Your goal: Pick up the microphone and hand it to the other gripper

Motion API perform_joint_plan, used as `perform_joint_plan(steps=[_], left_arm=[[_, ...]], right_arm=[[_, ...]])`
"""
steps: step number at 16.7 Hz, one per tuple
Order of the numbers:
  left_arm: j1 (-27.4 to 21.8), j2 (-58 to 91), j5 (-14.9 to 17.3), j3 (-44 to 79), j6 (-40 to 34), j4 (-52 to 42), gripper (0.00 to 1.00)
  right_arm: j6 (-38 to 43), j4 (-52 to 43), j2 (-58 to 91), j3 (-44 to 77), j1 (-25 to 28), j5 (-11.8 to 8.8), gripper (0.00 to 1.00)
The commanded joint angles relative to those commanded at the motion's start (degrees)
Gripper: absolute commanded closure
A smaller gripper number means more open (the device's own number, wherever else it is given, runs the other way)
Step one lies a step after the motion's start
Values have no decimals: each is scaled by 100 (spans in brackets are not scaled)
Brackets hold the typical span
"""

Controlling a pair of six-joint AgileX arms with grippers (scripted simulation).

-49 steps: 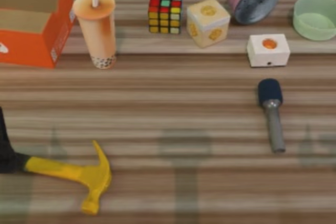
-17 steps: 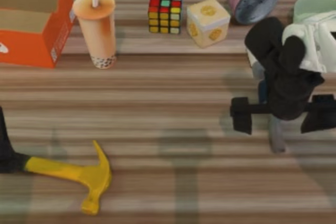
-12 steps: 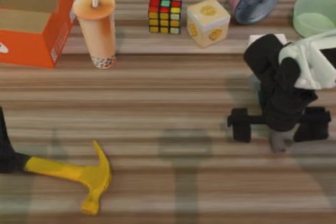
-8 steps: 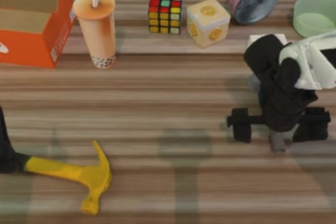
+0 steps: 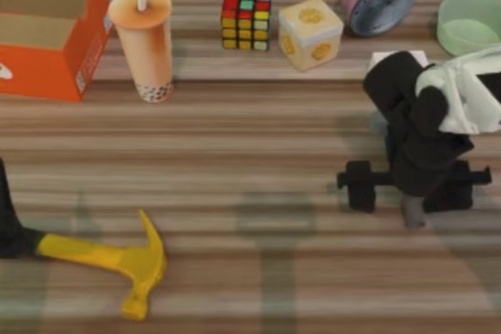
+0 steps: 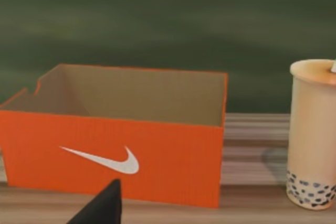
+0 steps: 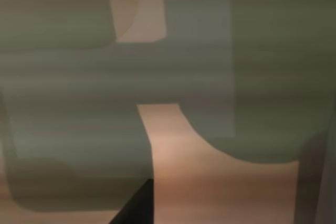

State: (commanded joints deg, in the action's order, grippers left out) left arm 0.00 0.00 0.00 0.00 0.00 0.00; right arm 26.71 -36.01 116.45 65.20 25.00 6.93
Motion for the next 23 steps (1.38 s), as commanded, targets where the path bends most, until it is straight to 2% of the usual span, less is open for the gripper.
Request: perform_joint_plan(steps=[6,14,15,19,23], left_arm=[[0,0,0,0,0,0,0],[0,0,0,0,0,0,0],[0,0,0,0,0,0,0],[0,0,0,0,0,0,0],[0,0,0,0,0,0,0]], right_arm=[[0,0,0,0,0,0,98],[0,0,0,0,0,0,100],[177,-60,-242,136,71,-282,100],[48,308,-317,73,87,-389,100],[-342,1556,-568,-201,96,-727,100]])
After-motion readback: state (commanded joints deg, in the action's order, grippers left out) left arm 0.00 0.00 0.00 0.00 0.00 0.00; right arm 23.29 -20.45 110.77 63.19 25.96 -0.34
